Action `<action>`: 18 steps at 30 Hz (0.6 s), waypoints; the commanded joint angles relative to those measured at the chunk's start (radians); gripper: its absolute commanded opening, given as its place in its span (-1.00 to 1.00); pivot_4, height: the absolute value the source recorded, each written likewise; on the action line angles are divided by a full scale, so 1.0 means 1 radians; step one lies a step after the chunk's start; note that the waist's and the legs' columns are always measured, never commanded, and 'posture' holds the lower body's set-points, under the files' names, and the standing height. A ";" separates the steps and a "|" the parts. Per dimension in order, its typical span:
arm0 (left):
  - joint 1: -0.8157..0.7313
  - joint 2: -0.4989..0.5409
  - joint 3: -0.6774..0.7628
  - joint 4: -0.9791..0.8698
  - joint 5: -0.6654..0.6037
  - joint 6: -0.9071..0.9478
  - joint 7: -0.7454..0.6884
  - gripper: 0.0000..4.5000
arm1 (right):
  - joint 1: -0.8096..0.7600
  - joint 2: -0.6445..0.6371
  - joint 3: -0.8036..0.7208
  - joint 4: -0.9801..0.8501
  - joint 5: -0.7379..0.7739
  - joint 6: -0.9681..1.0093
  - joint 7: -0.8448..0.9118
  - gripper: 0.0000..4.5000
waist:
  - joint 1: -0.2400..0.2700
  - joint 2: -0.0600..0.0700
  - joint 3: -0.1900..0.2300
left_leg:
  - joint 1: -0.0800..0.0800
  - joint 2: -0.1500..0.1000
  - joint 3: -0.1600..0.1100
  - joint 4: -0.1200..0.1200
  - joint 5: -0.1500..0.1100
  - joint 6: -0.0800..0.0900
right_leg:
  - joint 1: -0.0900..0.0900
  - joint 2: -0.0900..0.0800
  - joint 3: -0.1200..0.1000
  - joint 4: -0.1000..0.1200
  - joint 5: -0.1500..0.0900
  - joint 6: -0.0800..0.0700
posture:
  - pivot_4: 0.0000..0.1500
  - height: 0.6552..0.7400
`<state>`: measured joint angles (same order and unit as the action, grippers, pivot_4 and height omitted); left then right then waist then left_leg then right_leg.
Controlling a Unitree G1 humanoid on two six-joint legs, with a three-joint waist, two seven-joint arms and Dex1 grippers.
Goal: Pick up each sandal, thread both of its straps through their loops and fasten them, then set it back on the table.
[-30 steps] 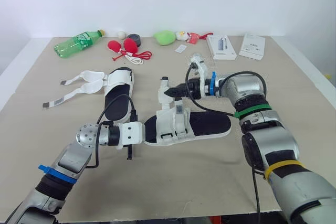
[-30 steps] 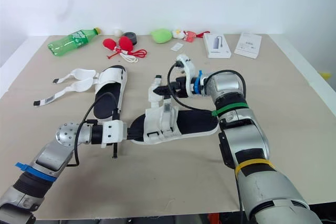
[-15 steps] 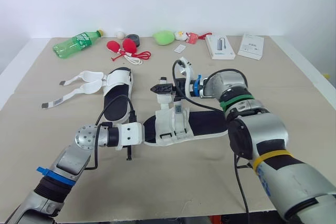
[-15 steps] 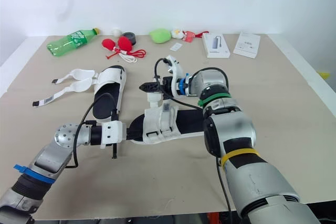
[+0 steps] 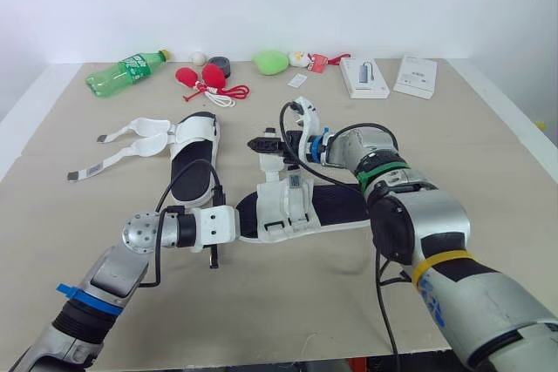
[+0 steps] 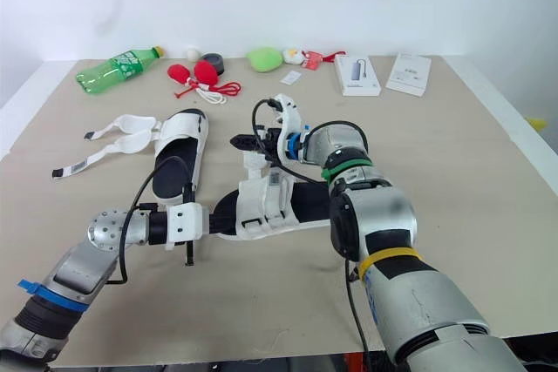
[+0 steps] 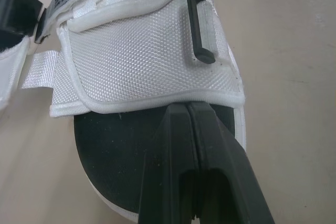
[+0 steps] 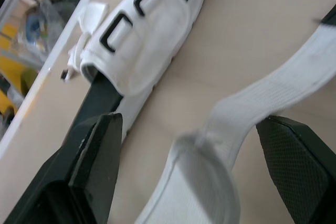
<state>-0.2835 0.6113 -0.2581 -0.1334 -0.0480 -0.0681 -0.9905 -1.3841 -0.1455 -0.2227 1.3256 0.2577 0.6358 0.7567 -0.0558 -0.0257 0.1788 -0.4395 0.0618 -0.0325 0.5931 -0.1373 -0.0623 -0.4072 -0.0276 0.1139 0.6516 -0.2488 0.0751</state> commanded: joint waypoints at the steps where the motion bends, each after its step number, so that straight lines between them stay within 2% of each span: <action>1: 0.026 0.015 -0.031 0.006 0.025 0.018 -0.016 -1.00 | -0.051 0.011 -0.053 -0.009 0.033 -0.004 -0.005 0.91 | 0.000 0.000 0.000 | 0.000 0.000 0.000 0.000 0.000 0.000 | 0.000 0.000 0.000 0.000 0.000 0.000 | 1.00 1.00; 3: 0.026 0.014 -0.032 0.006 0.025 0.018 -0.016 -1.00 | -0.056 0.016 -0.068 -0.009 0.039 -0.001 -0.009 0.91 | 0.000 0.000 0.000 | 0.000 0.000 0.000 0.000 0.000 0.000 | 0.000 0.000 0.000 0.000 0.000 0.000 | 1.00 1.00; 4: 0.026 0.013 -0.033 0.006 0.025 0.017 -0.016 -1.00 | -0.058 0.019 -0.073 -0.009 0.040 0.000 -0.009 0.75 | 0.000 0.000 0.000 | 0.000 0.000 0.000 0.000 0.000 0.000 | 0.000 0.000 0.000 0.000 0.000 0.000 | 1.00 1.00; 6: 0.026 0.012 -0.034 0.006 0.025 0.017 -0.015 -1.00 | -0.060 0.023 -0.080 -0.009 0.036 0.000 -0.010 0.60 | 0.000 0.000 0.000 | 0.000 0.000 0.000 0.000 0.000 0.000 | 0.000 0.000 0.000 0.000 0.000 0.000 | 1.00 1.00; 8: 0.025 0.010 -0.036 0.008 0.026 0.017 -0.015 -1.00 | -0.057 0.025 -0.071 -0.011 0.020 -0.004 0.009 0.22 | 0.000 0.000 0.000 | 0.000 0.000 0.000 0.000 0.000 0.000 | 0.000 0.000 0.000 0.000 0.000 0.000 | 1.00 1.00; 9: 0.024 0.009 -0.036 0.009 0.026 0.016 -0.014 -1.00 | -0.056 0.025 -0.073 -0.012 0.020 -0.002 0.013 -0.04 | 0.000 0.000 0.000 | 0.000 0.000 0.000 0.000 0.000 0.000 | 0.000 0.000 0.000 0.000 0.000 0.000 | 1.00 1.00; 14: 0.027 0.007 -0.038 0.010 0.027 0.016 -0.012 -1.00 | -0.049 0.011 -0.044 -0.022 -0.006 -0.021 0.077 -0.99 | 0.000 0.000 0.000 | 0.000 0.000 0.000 0.000 0.000 0.000 | 0.000 0.000 0.000 0.000 0.000 0.000 | 1.00 1.00; 18: 0.038 0.009 -0.038 0.002 0.027 0.016 -0.009 -1.00 | -0.039 0.001 0.010 -0.052 -0.040 -0.057 0.215 -0.99 | 0.000 0.000 0.000 | 0.000 0.000 0.000 0.000 0.000 0.000 | 0.000 0.000 0.000 0.000 0.000 0.000 | 1.00 1.00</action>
<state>-0.2775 0.6109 -0.2588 -0.1377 -0.0474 -0.0665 -0.9868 -1.4028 -0.1327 -0.2289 1.3219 0.2266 0.6040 0.8895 -0.0562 -0.0257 0.1788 -0.4394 0.0620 -0.0327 0.5931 -0.1374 -0.0623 -0.4071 -0.0272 0.1139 0.6516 -0.2489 0.0752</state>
